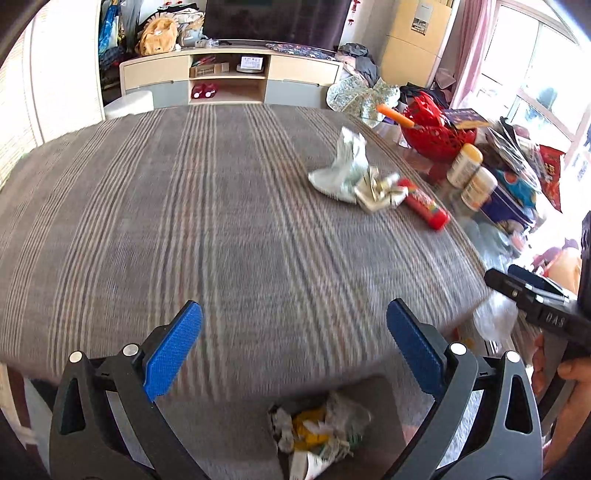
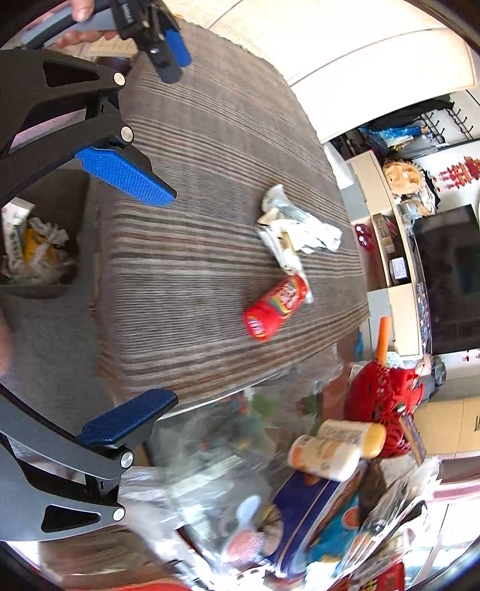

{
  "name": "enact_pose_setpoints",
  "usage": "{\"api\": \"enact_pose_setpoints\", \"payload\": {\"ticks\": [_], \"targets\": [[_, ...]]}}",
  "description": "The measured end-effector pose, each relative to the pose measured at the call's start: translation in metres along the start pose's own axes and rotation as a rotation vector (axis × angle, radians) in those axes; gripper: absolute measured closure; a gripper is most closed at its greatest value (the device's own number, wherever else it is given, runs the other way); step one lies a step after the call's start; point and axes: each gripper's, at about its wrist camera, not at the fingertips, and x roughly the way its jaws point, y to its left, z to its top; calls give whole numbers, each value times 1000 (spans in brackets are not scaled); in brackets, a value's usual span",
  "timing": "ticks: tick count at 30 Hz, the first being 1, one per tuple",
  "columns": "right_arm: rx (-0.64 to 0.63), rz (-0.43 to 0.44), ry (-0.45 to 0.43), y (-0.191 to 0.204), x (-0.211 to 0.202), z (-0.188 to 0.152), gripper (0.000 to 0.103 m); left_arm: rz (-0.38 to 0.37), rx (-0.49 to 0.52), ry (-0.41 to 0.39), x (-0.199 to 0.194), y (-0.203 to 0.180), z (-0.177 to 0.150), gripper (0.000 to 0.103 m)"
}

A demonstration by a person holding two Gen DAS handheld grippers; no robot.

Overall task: Collect trash
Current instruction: 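Raise both grippers back up over the table, then grasp the red Skittles tube with the right gripper while the left grasps the white-green wrapper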

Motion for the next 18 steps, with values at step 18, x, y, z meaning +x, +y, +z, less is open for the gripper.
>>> {"api": "enact_pose_setpoints", "payload": {"ticks": [18], "targets": [[-81,-59,93,-3,90,67,40,0,2,50,111,-27,128,17]]}}
